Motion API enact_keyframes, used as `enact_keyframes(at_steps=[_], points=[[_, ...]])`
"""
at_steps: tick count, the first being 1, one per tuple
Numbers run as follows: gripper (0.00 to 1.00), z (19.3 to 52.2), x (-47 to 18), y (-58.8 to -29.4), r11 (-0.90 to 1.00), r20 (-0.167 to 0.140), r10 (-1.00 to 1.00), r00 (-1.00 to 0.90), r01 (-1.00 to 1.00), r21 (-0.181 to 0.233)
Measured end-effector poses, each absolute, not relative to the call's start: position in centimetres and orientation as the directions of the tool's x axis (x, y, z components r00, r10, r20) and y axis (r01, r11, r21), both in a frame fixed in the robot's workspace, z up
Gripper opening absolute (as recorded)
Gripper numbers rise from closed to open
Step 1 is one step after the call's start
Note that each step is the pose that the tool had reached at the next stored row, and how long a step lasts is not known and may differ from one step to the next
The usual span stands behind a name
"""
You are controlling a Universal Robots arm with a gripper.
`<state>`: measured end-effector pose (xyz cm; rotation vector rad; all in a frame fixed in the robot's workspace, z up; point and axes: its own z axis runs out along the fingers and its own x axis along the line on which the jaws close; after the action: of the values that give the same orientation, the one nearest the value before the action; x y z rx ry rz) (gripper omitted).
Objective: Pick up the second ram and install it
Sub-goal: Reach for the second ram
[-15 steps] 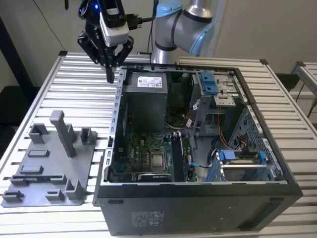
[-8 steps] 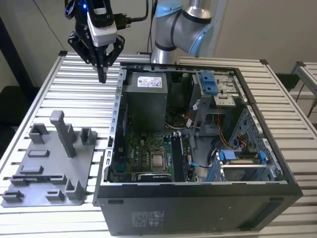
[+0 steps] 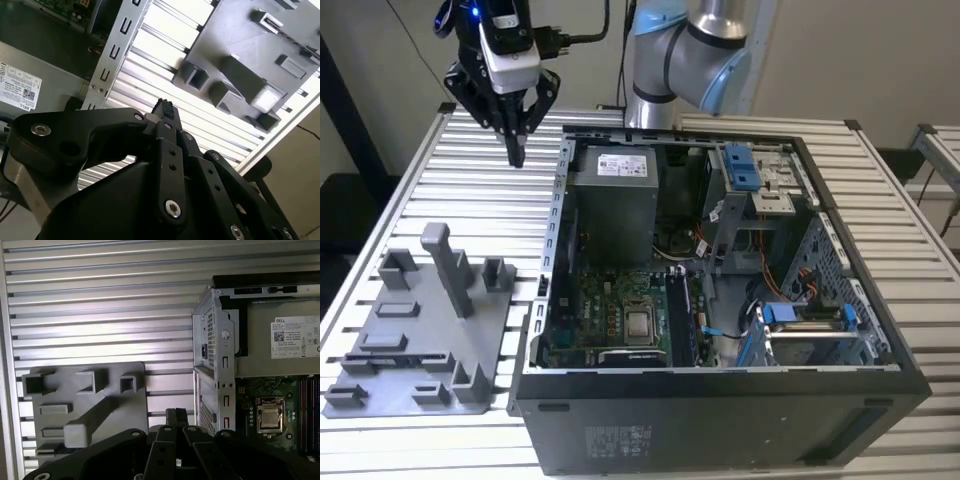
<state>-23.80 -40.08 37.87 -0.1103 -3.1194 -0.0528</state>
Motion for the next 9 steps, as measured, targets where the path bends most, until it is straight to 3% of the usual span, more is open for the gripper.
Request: enact_keyframes(at_steps=[9], points=[[0.11, 37.9, -26.3, -40.1, 0.997, 0.021, 0.07, -0.997, 0.071, 0.033]])
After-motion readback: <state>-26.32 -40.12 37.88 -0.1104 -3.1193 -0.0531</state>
